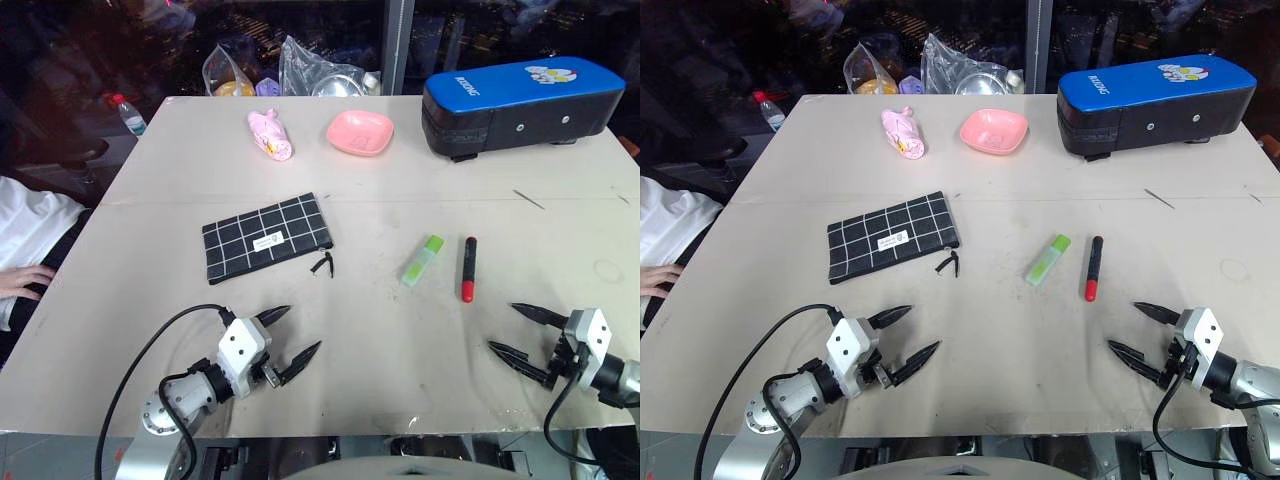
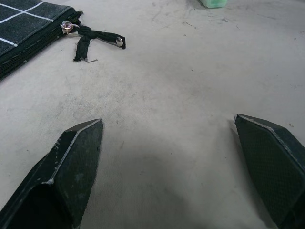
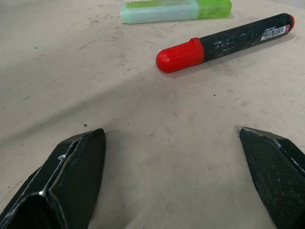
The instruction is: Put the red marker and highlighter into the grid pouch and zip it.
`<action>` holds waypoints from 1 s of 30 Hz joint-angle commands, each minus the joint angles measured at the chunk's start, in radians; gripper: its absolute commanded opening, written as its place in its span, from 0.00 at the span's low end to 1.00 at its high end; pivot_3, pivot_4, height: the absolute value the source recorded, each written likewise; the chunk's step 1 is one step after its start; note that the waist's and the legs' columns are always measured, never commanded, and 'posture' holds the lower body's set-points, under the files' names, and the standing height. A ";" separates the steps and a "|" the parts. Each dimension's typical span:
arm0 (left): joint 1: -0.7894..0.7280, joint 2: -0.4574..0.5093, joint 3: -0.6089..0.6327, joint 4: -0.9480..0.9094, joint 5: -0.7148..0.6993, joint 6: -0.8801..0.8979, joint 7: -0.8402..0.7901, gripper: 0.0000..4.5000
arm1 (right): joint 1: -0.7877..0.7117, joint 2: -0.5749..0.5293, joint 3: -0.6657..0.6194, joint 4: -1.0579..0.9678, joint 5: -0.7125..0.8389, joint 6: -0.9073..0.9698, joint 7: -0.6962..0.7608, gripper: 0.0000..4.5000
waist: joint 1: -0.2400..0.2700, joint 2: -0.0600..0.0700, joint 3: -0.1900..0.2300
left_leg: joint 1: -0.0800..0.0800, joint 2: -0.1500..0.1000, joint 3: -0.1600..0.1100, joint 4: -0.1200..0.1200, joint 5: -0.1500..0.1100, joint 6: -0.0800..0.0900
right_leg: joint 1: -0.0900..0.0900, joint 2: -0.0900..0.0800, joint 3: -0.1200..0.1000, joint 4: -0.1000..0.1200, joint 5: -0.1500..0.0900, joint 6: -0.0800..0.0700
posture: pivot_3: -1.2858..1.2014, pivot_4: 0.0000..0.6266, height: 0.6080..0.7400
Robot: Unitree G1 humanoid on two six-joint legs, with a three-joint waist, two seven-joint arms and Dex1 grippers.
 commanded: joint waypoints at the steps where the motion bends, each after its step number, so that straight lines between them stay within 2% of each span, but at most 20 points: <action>1: 0.019 0.020 0.041 0.026 0.001 0.000 0.001 1.00 | 0.003 -0.012 -0.005 -0.024 0.019 0.010 0.011 1.00 | 0.000 0.000 0.000 | 0.000 0.000 0.000 0.000 0.000 0.000 | 0.000 0.000 0.000 0.000 0.000 0.000 | 0.52 0.24 1.00; 10: 0.019 0.045 0.097 0.025 -0.042 0.002 -0.026 1.00 | -0.003 -0.015 0.002 -0.038 0.045 0.028 0.034 1.00 | 0.000 -0.001 0.000 | -0.001 0.000 0.000 0.000 0.000 0.000 | 0.000 -0.002 0.000 -0.001 0.000 0.000 | 0.52 0.24 1.00; 14: -0.040 0.071 0.125 0.013 -0.097 0.055 -0.048 1.00 | -0.057 -0.034 0.002 -0.026 0.080 0.069 0.070 1.00 | 0.000 -0.001 0.001 | -0.001 0.000 0.000 0.000 0.000 0.000 | 0.000 -0.002 0.000 -0.001 0.000 0.000 | 0.52 0.24 1.00; 21: -0.076 0.141 0.179 0.050 -0.172 0.059 -0.174 1.00 | -0.143 -0.043 -0.009 0.048 0.107 0.097 0.099 1.00 | 0.000 -0.001 0.001 | -0.001 0.000 0.000 0.000 0.000 0.000 | 0.000 -0.002 -0.001 -0.001 0.000 -0.001 | 0.52 0.24 1.00; 27: -0.056 0.148 0.226 0.029 -0.218 0.091 -0.193 1.00 | -0.194 -0.032 0.010 -0.009 0.138 0.163 0.079 1.00 | -0.001 -0.002 0.002 | -0.002 0.000 0.000 0.000 -0.001 0.001 | 0.000 -0.002 -0.001 -0.001 0.001 -0.001 | 0.52 0.24 1.00; 30: -0.030 0.151 0.306 0.030 -0.243 0.091 -0.187 1.00 | -0.220 -0.018 0.028 -0.065 0.164 0.194 0.090 1.00 | -0.002 -0.002 0.002 | -0.001 0.000 0.000 0.000 0.000 0.000 | 0.000 -0.002 -0.001 -0.001 0.001 -0.001 | 0.52 0.24 1.00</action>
